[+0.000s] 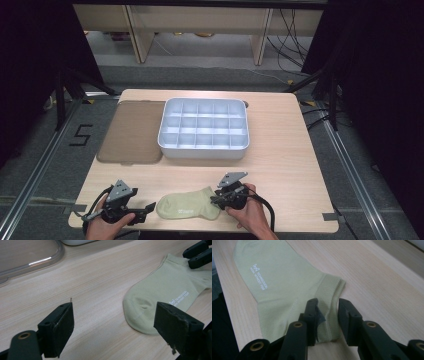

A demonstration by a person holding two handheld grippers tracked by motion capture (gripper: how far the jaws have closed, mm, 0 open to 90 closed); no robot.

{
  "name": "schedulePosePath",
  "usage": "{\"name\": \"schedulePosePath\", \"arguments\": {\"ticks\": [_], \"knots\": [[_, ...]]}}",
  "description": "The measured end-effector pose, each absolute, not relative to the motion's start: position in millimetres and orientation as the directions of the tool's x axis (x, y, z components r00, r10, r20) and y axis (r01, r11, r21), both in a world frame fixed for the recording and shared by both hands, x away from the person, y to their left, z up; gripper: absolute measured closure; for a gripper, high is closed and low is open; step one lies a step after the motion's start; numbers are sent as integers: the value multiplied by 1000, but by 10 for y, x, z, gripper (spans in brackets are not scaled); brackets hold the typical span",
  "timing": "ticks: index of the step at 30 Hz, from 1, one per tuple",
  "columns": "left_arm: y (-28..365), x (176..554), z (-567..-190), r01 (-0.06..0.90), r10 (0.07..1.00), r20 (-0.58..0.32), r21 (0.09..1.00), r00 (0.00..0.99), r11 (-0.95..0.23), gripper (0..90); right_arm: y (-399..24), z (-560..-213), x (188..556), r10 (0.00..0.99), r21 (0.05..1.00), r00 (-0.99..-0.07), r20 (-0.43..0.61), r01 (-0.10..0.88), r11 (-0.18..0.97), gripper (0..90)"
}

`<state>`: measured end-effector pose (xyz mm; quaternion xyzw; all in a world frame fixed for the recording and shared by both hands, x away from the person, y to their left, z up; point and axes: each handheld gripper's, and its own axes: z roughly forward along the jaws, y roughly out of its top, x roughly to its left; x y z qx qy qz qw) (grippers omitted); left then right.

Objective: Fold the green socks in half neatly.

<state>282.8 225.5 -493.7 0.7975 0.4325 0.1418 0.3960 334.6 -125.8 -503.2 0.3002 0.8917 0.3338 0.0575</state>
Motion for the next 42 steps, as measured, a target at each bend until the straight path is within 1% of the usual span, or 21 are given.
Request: {"name": "schedulePosePath", "arguments": {"ticks": [3,6,7,8,12,15,16,21,22,23,24,25,29,31,32,37,39,41,42], "knots": [[2255,2826,-4939,577,802,-116,755,586,-313,159,-1259,-5038,3345,574,630,-814,93,495,598,727],[2258,2826,-4935,576,800,-115,755,589,-315,159,-1293,-5059,3357,577,638,-804,146,522,566,768],[2258,2826,-4935,576,800,-115,755,589,-315,159,-1293,-5059,3357,577,638,-804,146,522,566,768],[2259,2827,-4935,573,800,-114,757,589,-314,159,-1288,-5074,3357,586,640,-792,172,542,545,783],[2259,2829,-4934,574,799,-114,755,591,-317,159,-1309,-5065,3361,573,641,-798,187,541,544,813],[2260,2831,-4932,574,798,-115,756,591,-316,159,-1304,-5070,3360,568,653,-802,183,531,540,818],[2256,2828,-4936,568,802,-113,763,587,-309,159,-1312,-5049,3357,562,640,-806,186,533,553,819],[2276,2833,-4928,575,798,-115,754,592,-318,159,-1291,-4960,3314,546,653,-817,187,519,552,822],[2276,2833,-4928,575,798,-115,754,592,-318,159,-1285,-4956,3311,545,668,-819,181,509,543,822],[2277,2833,-4926,574,798,-113,754,592,-320,159,-1296,-4928,3308,535,663,-826,178,502,555,822],[2264,2831,-4933,573,802,-122,762,584,-301,159,-1300,-4920,3309,532,669,-829,172,494,555,822],[2275,2830,-4927,572,798,-113,757,593,-317,159,-1306,-4899,3300,534,669,-826,182,502,549,823],[2268,2832,-4929,575,799,-119,756,589,-311,159,-1323,-4865,3289,520,673,-835,183,492,553,823],[2265,2827,-4937,569,798,-113,759,592,-315,186,-1361,-4837,3287,506,676,-843,183,481,558,824],[2263,2826,-4940,567,798,-113,762,592,-313,193,-1381,-4816,3281,514,671,-837,188,491,556,824],[2261,2826,-4934,573,792,-120,756,598,-317,210,-1529,-4769,3290,517,659,-836,185,496,566,824],[2246,2822,-4939,574,796,-132,762,591,-301,220,-1554,-4763,3291,518,657,-834,189,500,564,824],[2240,2823,-4942,576,784,-133,753,606,-317,223,-1664,-4749,3302,521,655,-834,182,498,569,823],[2214,2824,-4964,569,784,-148,769,602,-291,229,-1696,-4749,3309,526,652,-831,181,502,569,824]]}}
